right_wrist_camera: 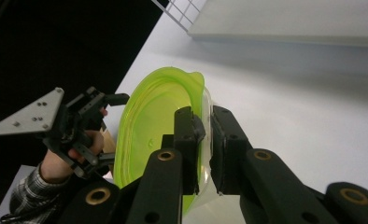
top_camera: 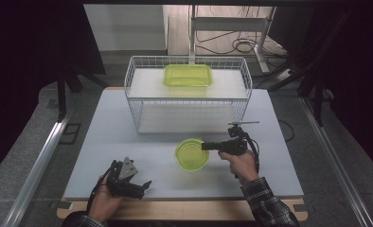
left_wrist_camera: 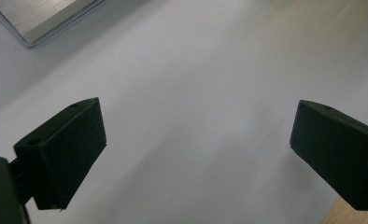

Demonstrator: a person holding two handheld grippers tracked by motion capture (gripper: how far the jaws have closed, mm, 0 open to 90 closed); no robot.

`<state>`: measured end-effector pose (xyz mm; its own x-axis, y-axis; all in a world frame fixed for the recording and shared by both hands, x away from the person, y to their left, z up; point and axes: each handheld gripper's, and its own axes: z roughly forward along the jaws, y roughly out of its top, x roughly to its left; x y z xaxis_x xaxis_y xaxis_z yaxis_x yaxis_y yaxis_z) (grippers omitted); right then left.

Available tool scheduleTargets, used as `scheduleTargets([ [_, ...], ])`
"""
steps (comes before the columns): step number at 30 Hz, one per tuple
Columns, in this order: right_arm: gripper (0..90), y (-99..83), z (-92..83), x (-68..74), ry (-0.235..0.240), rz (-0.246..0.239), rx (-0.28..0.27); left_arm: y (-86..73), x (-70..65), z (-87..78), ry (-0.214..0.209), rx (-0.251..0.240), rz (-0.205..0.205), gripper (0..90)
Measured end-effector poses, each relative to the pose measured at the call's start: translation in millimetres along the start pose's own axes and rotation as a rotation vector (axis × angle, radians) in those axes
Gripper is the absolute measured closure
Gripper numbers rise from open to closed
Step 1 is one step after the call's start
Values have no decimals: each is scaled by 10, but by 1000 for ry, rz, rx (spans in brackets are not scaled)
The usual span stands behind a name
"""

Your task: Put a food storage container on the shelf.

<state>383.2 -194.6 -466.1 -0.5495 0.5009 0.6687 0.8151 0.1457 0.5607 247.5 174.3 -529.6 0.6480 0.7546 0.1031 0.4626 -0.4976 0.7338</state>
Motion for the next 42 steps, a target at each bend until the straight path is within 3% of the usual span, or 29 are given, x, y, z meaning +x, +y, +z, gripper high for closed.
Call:
scheduleTargets([
  [18, 812, 256, -203, 191, 37, -11, -68, 6, 8, 1, -7, -3, -7, 30],
  [25, 812, 399, -288, 290, 44, -25, -97, 8, 25, -5, -11, -8, -28, 22],
  [42, 813, 749, -484, 501, 42, -36, -151, 10, 70, 1, -91, -5, -86, 25],
])
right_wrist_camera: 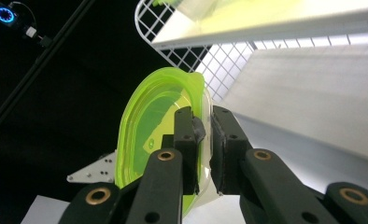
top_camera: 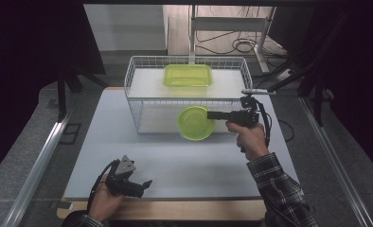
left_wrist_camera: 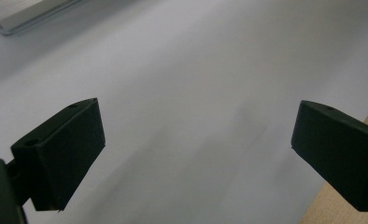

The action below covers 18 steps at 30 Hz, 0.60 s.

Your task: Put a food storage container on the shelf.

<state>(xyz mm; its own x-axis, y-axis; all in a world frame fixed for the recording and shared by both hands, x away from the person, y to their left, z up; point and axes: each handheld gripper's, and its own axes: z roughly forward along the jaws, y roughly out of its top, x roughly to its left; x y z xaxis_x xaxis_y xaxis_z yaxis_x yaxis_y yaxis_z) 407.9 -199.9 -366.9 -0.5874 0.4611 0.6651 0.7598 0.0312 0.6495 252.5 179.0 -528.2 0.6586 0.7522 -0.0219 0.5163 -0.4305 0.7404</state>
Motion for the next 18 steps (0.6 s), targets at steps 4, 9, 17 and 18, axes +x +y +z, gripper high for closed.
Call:
scheduleTargets([
  [4, 812, 99, -31, 61, 2, -4, -13, 0, -10, 18, -11, 17, 10, 25],
  [9, 813, 212, -63, 122, -2, -9, -26, -4, -11, 30, -11, 23, 11, 24],
  [17, 812, 397, -119, 204, -6, -4, -52, -5, -17, 45, -16, 32, 13, 24],
  [18, 813, 417, -122, 210, -7, -5, -55, -6, -16, 46, -18, 33, 13, 24],
])
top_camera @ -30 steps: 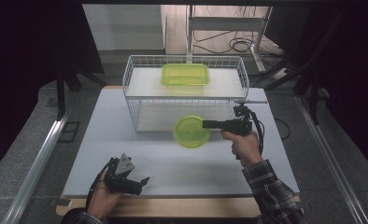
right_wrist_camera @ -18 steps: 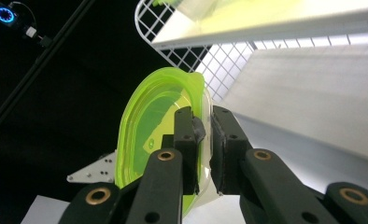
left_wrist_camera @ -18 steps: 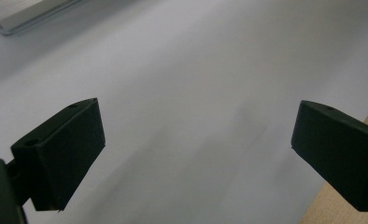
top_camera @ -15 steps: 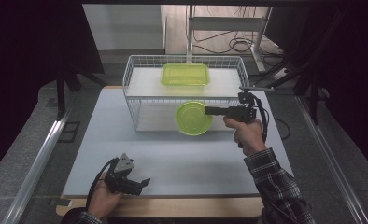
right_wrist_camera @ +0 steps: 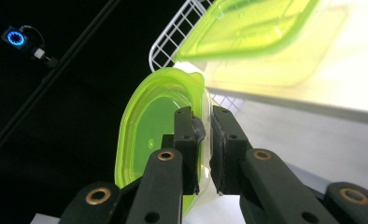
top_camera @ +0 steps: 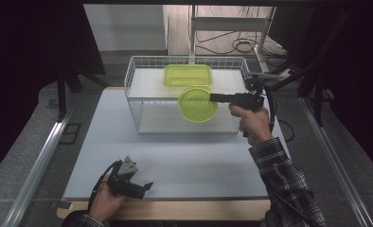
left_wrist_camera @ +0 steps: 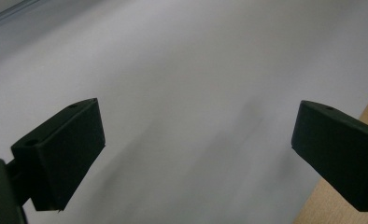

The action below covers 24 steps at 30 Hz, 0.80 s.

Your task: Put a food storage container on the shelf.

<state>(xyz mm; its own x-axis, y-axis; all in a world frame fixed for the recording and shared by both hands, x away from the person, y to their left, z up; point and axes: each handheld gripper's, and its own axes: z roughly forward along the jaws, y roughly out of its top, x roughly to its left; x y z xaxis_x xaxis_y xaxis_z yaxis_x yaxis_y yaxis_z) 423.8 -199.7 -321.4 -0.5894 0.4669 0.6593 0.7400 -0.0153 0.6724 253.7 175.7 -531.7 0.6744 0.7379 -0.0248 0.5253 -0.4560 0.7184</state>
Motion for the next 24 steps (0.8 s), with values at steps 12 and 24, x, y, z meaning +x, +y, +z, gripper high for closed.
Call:
scheduleTargets([
  [12, 812, 353, 1, 191, -31, -38, -61, 0, -6, 5, -2, 8, 6, 24],
  [24, 813, 615, 140, 195, -89, -26, -128, -2, -7, 12, 0, 11, 11, 25],
])
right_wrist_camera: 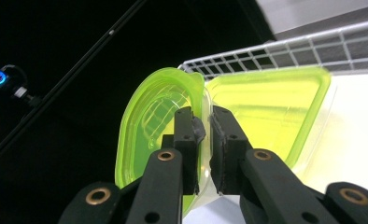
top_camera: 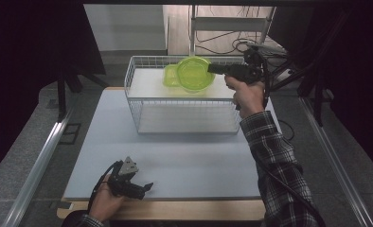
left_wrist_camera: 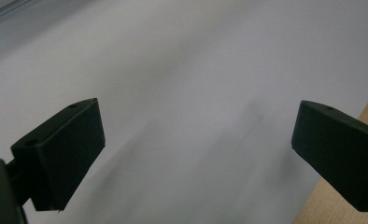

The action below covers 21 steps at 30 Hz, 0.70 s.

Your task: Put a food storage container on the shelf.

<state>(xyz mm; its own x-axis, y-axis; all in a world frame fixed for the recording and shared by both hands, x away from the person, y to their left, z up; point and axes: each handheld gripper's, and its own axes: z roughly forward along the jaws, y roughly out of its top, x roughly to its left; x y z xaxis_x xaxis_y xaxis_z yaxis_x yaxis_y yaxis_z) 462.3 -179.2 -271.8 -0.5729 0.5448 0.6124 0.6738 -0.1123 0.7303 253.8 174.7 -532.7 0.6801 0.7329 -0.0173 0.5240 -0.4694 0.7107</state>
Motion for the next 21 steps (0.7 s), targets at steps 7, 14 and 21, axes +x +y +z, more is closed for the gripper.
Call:
scheduleTargets([
  [7, 812, 117, 119, -10, -41, 10, -22, -2, 0, 3, 0, 1, 2, 25],
  [14, 812, 157, 254, -23, -67, 22, -36, -3, -4, 8, 0, 4, 8, 25],
  [21, 808, 164, 352, -26, -94, 24, -38, -3, -11, 16, 0, 13, 15, 25],
])
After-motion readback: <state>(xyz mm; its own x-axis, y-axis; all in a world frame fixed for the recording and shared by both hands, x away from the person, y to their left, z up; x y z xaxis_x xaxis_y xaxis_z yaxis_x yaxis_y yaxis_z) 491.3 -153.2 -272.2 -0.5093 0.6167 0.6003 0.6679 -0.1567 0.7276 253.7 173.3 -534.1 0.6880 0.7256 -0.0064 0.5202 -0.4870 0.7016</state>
